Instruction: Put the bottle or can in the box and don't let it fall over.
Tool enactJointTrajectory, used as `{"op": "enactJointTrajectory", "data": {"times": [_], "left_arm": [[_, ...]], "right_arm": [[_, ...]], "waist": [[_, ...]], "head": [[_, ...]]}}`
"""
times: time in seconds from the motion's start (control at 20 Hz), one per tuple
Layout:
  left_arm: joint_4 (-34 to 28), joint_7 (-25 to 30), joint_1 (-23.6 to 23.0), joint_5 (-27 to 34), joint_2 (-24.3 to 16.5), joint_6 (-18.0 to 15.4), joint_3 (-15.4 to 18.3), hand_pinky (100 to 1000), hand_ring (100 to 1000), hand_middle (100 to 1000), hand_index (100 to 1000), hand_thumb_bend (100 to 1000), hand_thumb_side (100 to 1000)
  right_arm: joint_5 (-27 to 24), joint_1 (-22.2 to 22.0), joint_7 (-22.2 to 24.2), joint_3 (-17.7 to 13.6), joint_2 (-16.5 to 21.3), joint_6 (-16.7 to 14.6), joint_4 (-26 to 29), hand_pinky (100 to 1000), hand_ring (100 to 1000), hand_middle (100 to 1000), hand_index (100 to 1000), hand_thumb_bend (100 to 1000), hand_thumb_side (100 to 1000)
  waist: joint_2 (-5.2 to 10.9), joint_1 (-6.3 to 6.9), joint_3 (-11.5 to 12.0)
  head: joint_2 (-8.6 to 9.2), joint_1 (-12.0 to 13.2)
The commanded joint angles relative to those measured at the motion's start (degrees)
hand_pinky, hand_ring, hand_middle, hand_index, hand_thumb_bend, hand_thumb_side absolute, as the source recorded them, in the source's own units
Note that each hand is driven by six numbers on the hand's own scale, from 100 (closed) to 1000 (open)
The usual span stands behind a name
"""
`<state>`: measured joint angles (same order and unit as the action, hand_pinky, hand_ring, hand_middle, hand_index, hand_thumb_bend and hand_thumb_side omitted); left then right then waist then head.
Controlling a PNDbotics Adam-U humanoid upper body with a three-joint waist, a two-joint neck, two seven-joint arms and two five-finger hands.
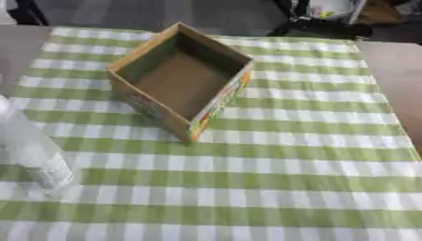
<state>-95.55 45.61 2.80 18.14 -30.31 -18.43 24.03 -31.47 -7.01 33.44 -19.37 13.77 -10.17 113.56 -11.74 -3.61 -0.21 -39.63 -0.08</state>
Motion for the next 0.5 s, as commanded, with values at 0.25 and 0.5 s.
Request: {"op": "enactJointTrajectory", "data": {"times": [0.25,0.5], "left_arm": [[0.2,6.4,2.2,-1.1,-2.9,-6.1,-2.0,1000,1000,1000,1000,205,618],[1.4,6.4,3.5,-2.5,-3.4,-6.0,-2.8,1000,1000,1000,1000,203,620]], "right_arm": [[-0.1,0.5,0.1,-0.2,0.5,0.5,1.0,942,1000,1000,1000,100,577],[0.1,0.6,0.0,-0.2,0.3,0.8,1.0,943,1000,1000,1000,100,578]], "waist": [[0.28,0.4,-0.2],[0.2,0.47,-0.2]], "head": [[0.88,1.0],[0.75,1.5]]}}
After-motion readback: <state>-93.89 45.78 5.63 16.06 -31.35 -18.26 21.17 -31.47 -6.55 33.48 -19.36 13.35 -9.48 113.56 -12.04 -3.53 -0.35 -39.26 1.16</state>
